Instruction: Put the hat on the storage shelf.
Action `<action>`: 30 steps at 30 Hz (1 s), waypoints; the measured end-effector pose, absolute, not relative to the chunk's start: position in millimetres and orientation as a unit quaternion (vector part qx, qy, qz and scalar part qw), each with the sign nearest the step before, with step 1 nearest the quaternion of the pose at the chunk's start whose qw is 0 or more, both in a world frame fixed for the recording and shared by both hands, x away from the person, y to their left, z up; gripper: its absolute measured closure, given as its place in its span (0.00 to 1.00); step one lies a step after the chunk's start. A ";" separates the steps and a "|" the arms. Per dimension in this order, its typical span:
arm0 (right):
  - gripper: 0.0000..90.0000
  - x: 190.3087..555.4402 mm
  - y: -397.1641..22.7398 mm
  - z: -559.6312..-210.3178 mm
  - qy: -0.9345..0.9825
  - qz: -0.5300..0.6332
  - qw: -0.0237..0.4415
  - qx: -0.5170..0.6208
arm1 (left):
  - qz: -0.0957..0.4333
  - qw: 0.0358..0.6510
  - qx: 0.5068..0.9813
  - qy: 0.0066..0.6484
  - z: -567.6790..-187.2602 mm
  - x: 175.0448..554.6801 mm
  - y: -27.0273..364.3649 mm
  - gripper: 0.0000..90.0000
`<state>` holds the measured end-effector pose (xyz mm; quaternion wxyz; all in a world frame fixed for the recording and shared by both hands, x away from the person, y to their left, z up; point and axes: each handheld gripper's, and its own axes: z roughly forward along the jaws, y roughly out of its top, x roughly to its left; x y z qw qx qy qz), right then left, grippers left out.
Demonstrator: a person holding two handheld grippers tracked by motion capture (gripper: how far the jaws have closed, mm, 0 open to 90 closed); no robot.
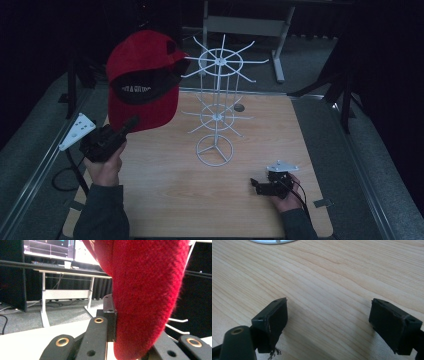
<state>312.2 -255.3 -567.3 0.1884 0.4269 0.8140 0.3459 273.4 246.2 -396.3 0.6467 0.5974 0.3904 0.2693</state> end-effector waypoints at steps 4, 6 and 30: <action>0.17 312.2 -255.3 -567.2 0.814 0.346 0.188 0.427 | 0.263 0.644 0.600 0.394 -406.5 273.6 244.3 0.95; 0.17 312.2 -255.2 -567.4 0.814 0.346 0.189 0.427 | 0.260 0.642 0.603 0.396 -411.9 273.4 242.8 0.95; 0.17 312.4 -255.4 -567.5 0.814 0.346 0.189 0.425 | 0.239 0.620 0.623 0.412 -453.1 272.2 227.2 0.94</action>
